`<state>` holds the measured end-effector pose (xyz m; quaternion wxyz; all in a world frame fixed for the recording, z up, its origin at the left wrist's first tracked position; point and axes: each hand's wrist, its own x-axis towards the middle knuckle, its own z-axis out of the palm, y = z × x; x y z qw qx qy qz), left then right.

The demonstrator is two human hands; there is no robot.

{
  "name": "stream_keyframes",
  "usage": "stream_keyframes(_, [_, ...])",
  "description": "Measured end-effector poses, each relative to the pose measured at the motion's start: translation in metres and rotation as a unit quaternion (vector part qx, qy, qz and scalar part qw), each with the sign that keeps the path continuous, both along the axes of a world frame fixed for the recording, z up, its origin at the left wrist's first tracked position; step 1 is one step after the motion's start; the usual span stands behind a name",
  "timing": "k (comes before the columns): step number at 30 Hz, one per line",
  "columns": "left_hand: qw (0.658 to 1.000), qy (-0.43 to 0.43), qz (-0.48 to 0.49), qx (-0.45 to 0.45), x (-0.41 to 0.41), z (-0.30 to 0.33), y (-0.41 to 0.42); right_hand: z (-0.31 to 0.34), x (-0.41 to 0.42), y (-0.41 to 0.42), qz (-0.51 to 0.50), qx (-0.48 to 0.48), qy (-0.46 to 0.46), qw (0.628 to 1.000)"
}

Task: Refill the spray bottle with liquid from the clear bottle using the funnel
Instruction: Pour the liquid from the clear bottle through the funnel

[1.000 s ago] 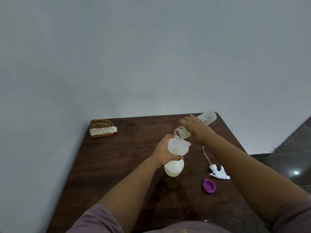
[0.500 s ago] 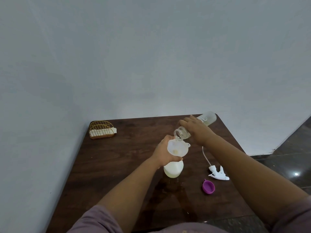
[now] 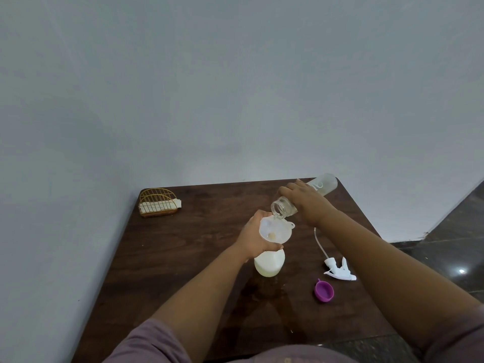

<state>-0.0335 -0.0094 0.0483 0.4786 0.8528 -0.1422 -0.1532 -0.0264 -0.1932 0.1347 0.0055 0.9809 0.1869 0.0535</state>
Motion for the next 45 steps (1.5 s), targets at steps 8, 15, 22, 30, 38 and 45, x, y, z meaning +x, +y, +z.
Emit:
stream_keyframes(8, [1.0, 0.002, 0.001, -0.007, -0.0009, -0.0003, 0.0008, -0.0009, -0.0014, -0.0012, -0.004, 0.007, 0.004, 1.0])
stream_keyframes(15, [1.0, 0.004, -0.001, -0.01, -0.0007, -0.0003, 0.0007, -0.0019, -0.0001, 0.001, -0.005, -0.003, 0.006, 1.0])
stream_keyframes(22, [1.0, 0.006, -0.002, -0.006, 0.0003, -0.0003, 0.0004, -0.0051, 0.0026, -0.0011, 0.001, -0.008, 0.002, 1.0])
stream_keyframes(30, [1.0, 0.003, 0.0, -0.001, 0.0008, -0.0012, -0.0003, -0.0064, 0.0044, -0.0018, 0.003, -0.014, -0.003, 1.0])
stream_keyframes(38, [1.0, -0.009, -0.003, 0.003, -0.0007, -0.0009, -0.0004, -0.0067, 0.0039, -0.0024, 0.006, -0.013, -0.015, 1.0])
stream_keyframes(45, [1.0, -0.004, -0.006, 0.008, -0.0005, -0.0002, -0.0008, -0.0089, 0.0053, -0.0027, 0.005, 0.007, -0.005, 1.0])
